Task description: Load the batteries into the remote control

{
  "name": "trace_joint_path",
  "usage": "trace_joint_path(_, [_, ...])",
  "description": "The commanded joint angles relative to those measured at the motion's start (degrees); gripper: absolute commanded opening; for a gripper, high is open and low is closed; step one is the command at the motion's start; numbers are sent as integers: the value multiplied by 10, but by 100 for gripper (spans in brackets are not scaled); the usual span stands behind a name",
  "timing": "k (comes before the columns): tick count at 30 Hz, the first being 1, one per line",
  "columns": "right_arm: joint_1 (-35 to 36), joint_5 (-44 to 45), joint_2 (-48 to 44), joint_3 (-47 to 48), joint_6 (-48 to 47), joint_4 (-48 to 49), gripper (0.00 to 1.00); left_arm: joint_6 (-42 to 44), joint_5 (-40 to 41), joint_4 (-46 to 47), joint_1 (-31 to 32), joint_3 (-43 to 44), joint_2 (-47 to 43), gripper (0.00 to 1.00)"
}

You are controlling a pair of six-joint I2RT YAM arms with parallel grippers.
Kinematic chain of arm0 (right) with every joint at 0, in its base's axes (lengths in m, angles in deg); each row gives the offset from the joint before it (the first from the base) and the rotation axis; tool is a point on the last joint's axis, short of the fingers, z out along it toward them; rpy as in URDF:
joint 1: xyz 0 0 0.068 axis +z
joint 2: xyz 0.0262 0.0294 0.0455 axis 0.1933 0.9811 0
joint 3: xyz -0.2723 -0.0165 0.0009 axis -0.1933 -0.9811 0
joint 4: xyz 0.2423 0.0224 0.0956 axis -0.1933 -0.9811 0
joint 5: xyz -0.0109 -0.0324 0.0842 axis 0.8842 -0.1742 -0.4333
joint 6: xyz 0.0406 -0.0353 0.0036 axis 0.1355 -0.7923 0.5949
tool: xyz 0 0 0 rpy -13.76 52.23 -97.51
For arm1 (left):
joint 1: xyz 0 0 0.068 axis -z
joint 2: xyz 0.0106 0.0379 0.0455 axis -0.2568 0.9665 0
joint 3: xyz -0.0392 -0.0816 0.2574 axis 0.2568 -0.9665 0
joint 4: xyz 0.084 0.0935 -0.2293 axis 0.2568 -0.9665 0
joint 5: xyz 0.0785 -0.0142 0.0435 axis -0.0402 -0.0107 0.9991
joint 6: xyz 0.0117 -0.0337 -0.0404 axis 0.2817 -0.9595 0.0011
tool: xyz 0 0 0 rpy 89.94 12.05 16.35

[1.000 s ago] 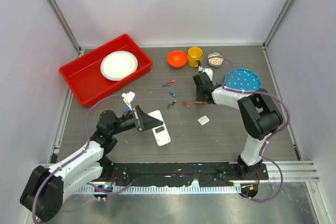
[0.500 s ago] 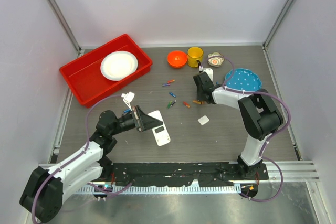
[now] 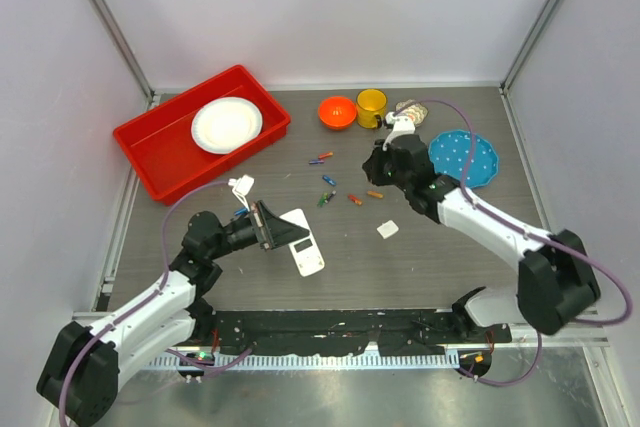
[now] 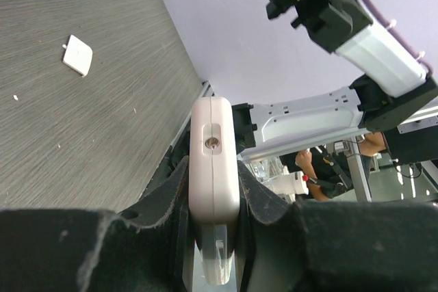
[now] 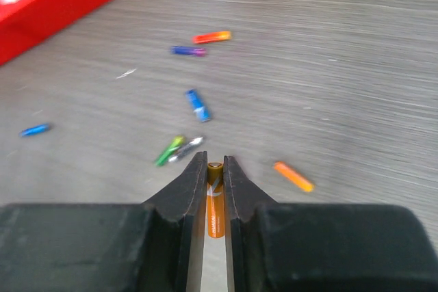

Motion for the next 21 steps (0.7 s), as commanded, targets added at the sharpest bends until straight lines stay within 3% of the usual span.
trace_joint_path(1, [6, -190, -103, -103, -26, 144, 1, 11, 14, 23, 0, -8, -22, 0])
trace_joint_path(5, [9, -338, -127, -134, -37, 193, 1, 18, 31, 21, 1, -18, -45, 0])
trace_joint_path(7, [24, -350, -123, -147, -66, 196, 1, 23, 46, 12, 1, -19, -58, 0])
trace_joint_path(13, [164, -226, -99, -159, -251, 132, 1, 47, 85, -36, 1, -29, -118, 0])
trace_joint_path(21, [202, -182, -76, -189, -320, 165, 1, 39, 116, -54, 1, -54, -173, 0])
